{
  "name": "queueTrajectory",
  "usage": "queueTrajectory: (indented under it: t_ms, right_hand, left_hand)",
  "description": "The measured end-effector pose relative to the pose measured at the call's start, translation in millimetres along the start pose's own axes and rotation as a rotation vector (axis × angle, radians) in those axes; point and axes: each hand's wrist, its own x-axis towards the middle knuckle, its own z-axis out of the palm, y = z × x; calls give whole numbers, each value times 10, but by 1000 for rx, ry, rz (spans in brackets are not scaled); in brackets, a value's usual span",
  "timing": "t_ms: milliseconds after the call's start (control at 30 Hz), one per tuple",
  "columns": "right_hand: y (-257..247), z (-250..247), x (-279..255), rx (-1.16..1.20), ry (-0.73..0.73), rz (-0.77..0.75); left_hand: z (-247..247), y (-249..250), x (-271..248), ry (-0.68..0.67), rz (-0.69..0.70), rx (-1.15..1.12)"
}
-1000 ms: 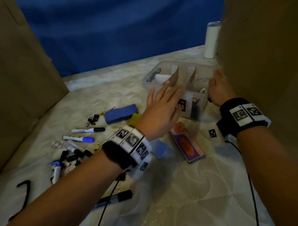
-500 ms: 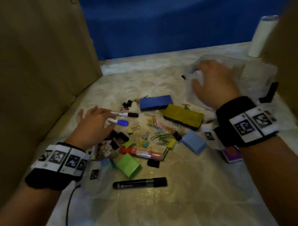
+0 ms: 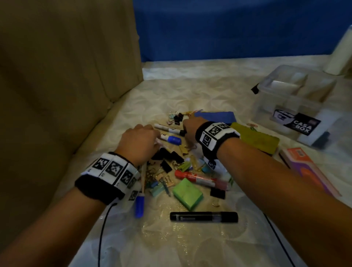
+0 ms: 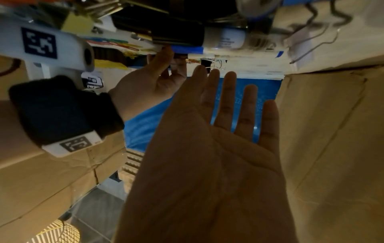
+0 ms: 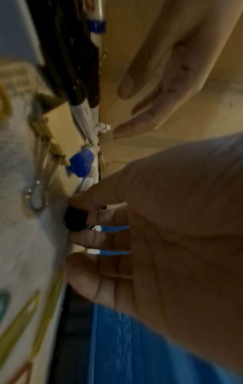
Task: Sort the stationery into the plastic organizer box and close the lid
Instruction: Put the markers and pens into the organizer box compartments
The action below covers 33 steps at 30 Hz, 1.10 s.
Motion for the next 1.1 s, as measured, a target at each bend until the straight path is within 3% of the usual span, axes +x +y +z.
queueTrajectory:
  t_ms: [167,367,500,667,800,1000,1100]
  right_hand:
    - [89,-51,-29,204,63,51]
    - [414,-48,-541,738,581,157]
    - [548,33,-757,1076,739,179]
    - [528,153,-835,1497,667,251]
    - [438,211,-872,1880,418,193]
    - [181,210,-806,2329,92,-69]
    - [44,142,-806,2238,-83,-295]
  left_hand:
    - [0,53,289,-57,108,40]
    - [57,194,574,-188,209,61]
    - [109,247,681,-191,256,136]
    - [-79,200,617,-15,269,76]
    - [-342,-35,393,105,385,-42]
    - [-245,-128,154,-21,492,86]
    - [-92,-107,125,-67,526,224]
